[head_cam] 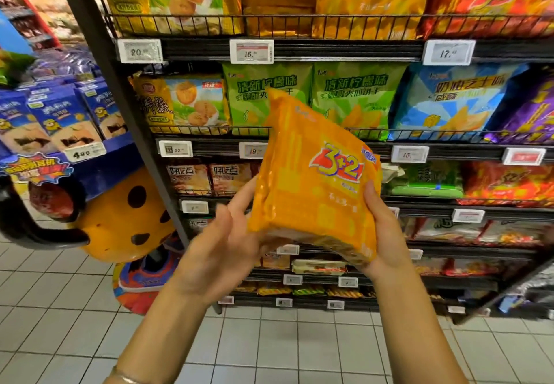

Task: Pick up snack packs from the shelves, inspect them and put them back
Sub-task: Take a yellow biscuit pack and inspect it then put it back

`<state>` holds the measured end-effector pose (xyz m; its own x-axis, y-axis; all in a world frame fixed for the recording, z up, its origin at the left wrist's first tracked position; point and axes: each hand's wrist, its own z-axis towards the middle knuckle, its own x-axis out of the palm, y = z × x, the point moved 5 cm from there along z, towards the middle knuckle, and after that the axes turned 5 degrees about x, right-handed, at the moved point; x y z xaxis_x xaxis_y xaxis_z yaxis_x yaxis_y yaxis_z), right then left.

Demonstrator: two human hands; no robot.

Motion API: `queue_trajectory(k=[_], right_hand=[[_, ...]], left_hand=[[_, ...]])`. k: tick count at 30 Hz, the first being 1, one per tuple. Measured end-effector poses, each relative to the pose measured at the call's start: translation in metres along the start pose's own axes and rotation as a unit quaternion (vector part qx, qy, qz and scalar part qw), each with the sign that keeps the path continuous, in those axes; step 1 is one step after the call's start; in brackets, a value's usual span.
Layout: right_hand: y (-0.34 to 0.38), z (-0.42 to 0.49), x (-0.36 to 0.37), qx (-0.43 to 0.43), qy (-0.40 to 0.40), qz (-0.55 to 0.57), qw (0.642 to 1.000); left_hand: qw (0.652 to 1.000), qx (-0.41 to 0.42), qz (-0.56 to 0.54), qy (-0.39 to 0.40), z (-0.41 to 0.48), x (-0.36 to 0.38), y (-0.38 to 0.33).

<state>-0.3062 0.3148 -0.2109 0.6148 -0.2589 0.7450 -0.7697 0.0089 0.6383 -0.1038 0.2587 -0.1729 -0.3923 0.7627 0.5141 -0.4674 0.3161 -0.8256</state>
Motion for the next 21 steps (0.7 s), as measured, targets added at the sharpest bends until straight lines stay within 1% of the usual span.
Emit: queue_trajectory(k=[1,2,4,6,8,9,11,14,15,17,18,19,21], right_hand=[[-0.004,0.001,0.002,-0.010,0.012,0.029,0.999],[-0.008,0.002,0.008,-0.018,0.029,0.045,0.998],[-0.016,0.004,0.018,-0.021,0.060,0.035,0.997],[-0.018,0.005,0.022,-0.026,0.056,0.000,0.998],[-0.015,0.004,0.023,-0.036,0.029,-0.055,0.997],[-0.012,0.003,0.022,-0.044,0.013,-0.096,0.994],[-0.004,0.001,0.021,-0.086,-0.029,-0.191,0.977],[0.002,-0.006,0.022,-0.164,-0.115,-0.301,0.932],[0.002,-0.008,0.026,-0.181,-0.131,-0.325,0.919],[-0.002,-0.013,0.036,-0.215,-0.133,-0.359,0.899],[-0.004,-0.014,0.041,-0.226,-0.117,-0.360,0.897],[-0.006,-0.014,0.048,-0.221,-0.091,-0.347,0.907],[-0.007,-0.010,0.057,-0.190,-0.047,-0.271,0.942]], left_hand=[[0.999,0.012,0.033,-0.001,0.001,0.006,0.005],[0.996,0.020,0.078,-0.026,0.003,0.009,0.011],[0.984,0.032,0.155,-0.084,0.009,0.015,0.020],[0.977,0.057,0.160,-0.130,0.011,0.018,0.022],[0.971,0.094,0.130,-0.178,0.013,0.013,0.020],[0.967,0.114,0.125,-0.190,0.013,0.012,0.016],[0.956,0.147,0.148,-0.206,0.012,0.011,0.009],[0.931,0.184,0.209,-0.236,0.011,0.013,0.002],[0.921,0.200,0.231,-0.240,0.010,0.016,0.001],[0.905,0.220,0.267,-0.247,0.011,0.023,0.003],[0.902,0.223,0.278,-0.244,0.012,0.026,0.006],[0.899,0.224,0.295,-0.232,0.013,0.028,0.010],[0.892,0.209,0.355,-0.187,0.015,0.036,0.015]])
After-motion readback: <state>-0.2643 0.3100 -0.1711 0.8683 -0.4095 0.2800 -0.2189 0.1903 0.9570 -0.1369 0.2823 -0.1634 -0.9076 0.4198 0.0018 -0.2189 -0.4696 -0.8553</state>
